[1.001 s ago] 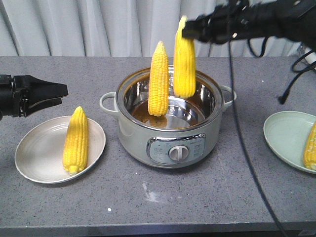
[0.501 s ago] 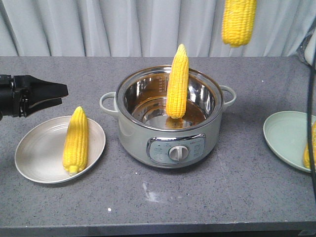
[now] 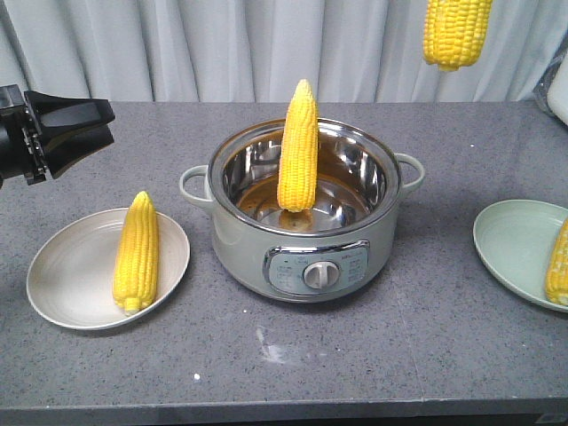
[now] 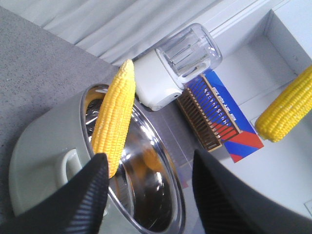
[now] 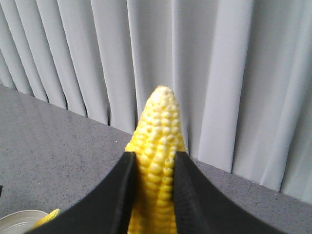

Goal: Distribute corn equally
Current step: 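Move the left gripper over the pot and close on the last cob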

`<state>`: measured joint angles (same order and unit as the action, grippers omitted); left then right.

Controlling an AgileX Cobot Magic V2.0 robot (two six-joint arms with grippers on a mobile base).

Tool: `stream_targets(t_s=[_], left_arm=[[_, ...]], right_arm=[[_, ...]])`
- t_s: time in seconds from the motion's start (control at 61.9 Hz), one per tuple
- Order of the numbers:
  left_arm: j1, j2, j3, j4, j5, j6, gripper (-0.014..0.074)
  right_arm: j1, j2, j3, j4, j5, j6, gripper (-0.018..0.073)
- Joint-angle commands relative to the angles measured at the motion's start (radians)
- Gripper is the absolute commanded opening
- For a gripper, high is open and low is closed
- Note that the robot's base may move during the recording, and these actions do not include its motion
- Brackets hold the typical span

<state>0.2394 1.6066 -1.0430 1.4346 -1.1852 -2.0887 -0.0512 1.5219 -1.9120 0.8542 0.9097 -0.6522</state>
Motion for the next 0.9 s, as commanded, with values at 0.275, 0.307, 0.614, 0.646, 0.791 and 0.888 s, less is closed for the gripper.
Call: stream_targets(t_s=[0.275,0.307,0.614,0.646,0.791,0.888], left_arm=[[-0.06,-0.042,-0.086,-0.113,-0.18,-0.04,0.038],[-0.077,-0.042,-0.122,-0.105,-0.179,-0.04,0.038],[-0.234,-0.038,-0.612,0.22,0.096,-0.059,0.0382],[-0.254,-0.038,-0.653,0.283,0.14,-0.059,0.0382],[-0.334,-0.026,-0.734,0.345,0.261,-0.059,0.0382],[-0.376,0.008,-0.734,0.347,0.305,-0.059,0.0388]], right_arm=[[-0.008,-0.035,-0.029,0.033,-0.044,-0.003,-0.0006],[-0.008,-0.035,-0.029,0.033,-0.044,-0.003,-0.0006],[-0.008,-0.035,-0.029,0.034,-0.04,-0.003,-0.0006],[-0.008,-0.035,-0.029,0.035,-0.039,-0.003,-0.0006],[-0.008,-0.035,-0.029,0.042,-0.035,-0.003,-0.0006],[-0.008,-0.035,-0.029,0.043,-0.032,-0.003,-0.0006]])
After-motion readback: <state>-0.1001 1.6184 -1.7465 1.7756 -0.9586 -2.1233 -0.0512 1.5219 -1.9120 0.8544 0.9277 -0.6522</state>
